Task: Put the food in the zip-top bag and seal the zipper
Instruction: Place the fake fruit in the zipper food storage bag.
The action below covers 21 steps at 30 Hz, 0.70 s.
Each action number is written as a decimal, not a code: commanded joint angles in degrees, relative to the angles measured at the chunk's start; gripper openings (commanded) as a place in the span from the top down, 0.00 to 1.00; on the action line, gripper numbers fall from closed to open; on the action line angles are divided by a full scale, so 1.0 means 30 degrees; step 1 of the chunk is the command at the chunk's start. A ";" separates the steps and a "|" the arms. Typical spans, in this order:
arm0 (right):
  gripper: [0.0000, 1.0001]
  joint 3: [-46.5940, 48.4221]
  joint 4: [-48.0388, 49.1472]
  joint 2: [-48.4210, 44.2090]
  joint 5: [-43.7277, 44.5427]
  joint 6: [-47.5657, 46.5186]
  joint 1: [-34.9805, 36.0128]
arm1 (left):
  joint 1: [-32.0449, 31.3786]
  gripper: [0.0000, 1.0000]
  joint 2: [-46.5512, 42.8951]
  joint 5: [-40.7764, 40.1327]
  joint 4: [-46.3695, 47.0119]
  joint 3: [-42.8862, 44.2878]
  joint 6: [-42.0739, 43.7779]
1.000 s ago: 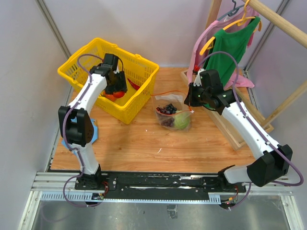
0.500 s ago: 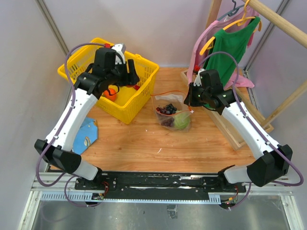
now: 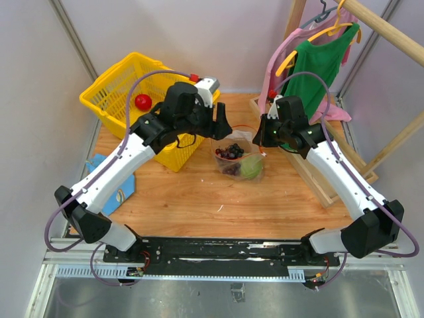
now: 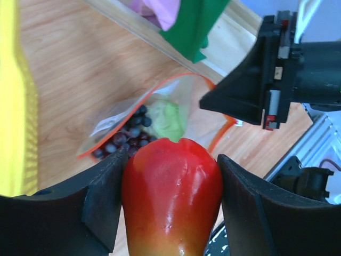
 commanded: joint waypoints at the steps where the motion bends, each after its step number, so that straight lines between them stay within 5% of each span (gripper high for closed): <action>1: 0.98 0.0127 0.0372 -0.0238 -0.0478 0.0362 -0.0217 | -0.1202 0.64 0.1121 0.0313 0.1676 -0.0100 0.0109; 11: 0.98 -0.0193 0.0230 -0.0566 -0.0668 0.0442 -0.0217 | -0.2736 0.56 0.4240 -0.0903 0.2266 -0.0120 0.0733; 21: 0.98 -0.0518 0.0120 -0.0786 -0.0763 0.0456 -0.0217 | -0.3007 0.26 0.5274 -0.2122 0.1659 -0.0095 0.0799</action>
